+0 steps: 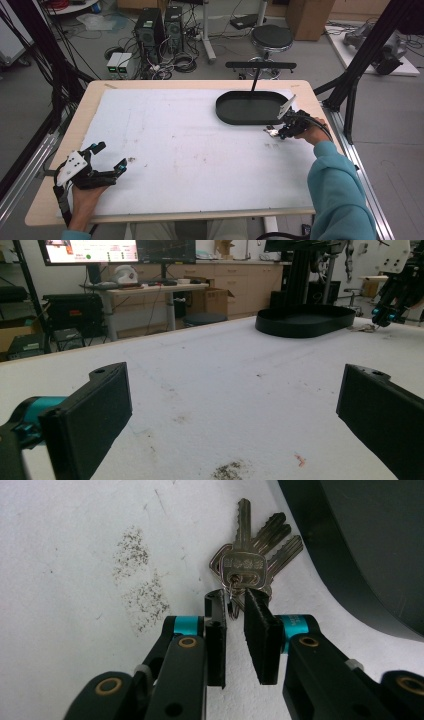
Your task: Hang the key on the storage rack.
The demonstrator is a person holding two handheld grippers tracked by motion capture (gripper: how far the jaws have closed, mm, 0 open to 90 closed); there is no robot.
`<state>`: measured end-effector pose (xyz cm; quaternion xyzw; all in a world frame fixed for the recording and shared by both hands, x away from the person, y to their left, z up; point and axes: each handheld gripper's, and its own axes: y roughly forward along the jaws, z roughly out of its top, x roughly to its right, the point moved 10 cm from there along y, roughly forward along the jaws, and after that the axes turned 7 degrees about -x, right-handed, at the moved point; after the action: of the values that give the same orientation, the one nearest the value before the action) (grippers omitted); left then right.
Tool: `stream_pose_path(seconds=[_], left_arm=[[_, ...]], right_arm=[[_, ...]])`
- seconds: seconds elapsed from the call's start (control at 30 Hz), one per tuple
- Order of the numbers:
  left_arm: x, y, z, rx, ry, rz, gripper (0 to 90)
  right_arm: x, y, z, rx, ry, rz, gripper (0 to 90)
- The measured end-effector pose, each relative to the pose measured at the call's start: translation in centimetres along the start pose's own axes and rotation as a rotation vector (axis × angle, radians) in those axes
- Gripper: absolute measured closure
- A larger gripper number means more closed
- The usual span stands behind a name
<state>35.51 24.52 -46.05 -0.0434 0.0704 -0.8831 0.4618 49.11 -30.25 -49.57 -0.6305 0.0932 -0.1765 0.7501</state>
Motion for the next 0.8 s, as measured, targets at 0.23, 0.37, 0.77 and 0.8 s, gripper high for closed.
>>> stream_pose_path(seconds=[0.23, 0.37, 0.77, 0.8], left_arm=[[0.01, 0.0, 0.0, 0.0, 0.0, 0.0, 1.7], [0.01, 0.0, 0.0, 0.0, -0.001, 0.0, 1.7], [0.0, 0.0, 0.0, 0.0, -0.001, 0.0, 1.7], [0.0, 0.0, 0.0, 0.0, -0.001, 0.0, 1.7]], right_arm=[[0.07, 0.15, -0.07, -0.012, -0.002, -0.003, 82.2], [0.11, 0.25, 0.0, -0.014, -0.009, -0.011, 84.5], [0.17, 0.2, 0.07, -0.017, -0.018, -0.023, 87.6], [0.14, 0.11, 0.12, -0.013, -0.019, -0.022, 88.0]])
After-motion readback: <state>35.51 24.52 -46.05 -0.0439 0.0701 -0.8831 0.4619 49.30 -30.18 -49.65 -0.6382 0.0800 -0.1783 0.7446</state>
